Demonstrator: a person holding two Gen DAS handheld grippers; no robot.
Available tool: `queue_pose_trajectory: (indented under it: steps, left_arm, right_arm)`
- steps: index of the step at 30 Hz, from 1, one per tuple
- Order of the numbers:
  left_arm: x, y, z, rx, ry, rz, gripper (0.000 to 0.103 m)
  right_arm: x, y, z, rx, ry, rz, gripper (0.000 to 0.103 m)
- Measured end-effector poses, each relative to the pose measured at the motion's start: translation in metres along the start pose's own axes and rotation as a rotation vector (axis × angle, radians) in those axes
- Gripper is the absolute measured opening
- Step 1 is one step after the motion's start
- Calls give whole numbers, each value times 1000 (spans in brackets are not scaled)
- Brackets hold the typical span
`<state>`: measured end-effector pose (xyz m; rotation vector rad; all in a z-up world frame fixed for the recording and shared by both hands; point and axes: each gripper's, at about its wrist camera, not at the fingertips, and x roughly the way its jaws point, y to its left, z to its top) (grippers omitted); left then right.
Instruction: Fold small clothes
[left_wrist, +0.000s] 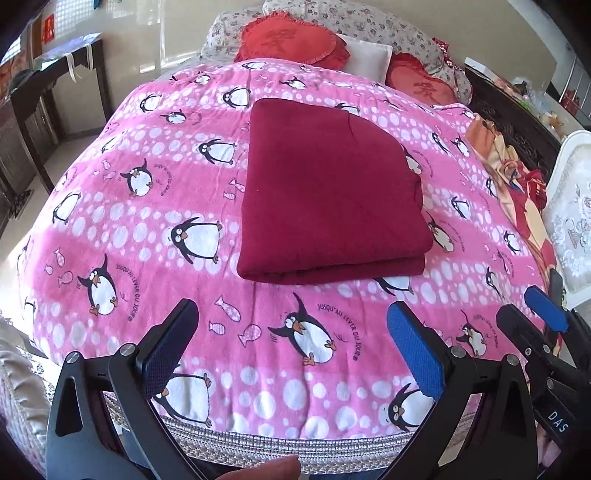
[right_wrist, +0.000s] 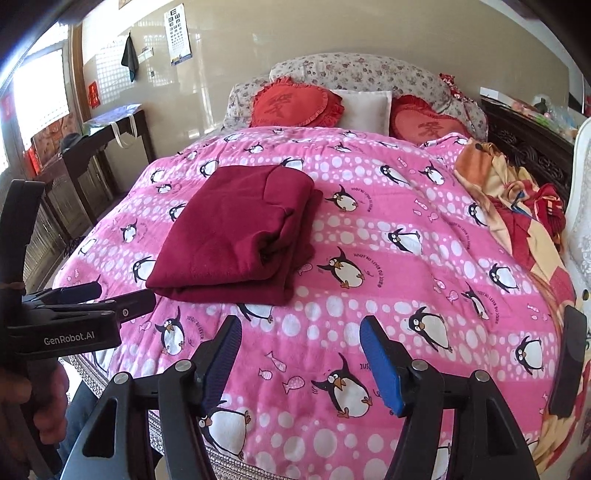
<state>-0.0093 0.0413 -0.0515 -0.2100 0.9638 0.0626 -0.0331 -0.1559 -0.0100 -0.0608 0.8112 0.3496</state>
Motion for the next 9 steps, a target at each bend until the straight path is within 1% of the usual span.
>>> queue_pose_trajectory:
  steps: [5, 9]
  left_arm:
    - [-2, -2, -1, 5, -3, -11, 102]
    - [-7, -4, -2, 20, -31, 4, 102]
  right_arm:
    - [-1, 2, -1, -3, -2, 3, 64]
    - [-3, 3, 0, -2, -7, 4, 64]
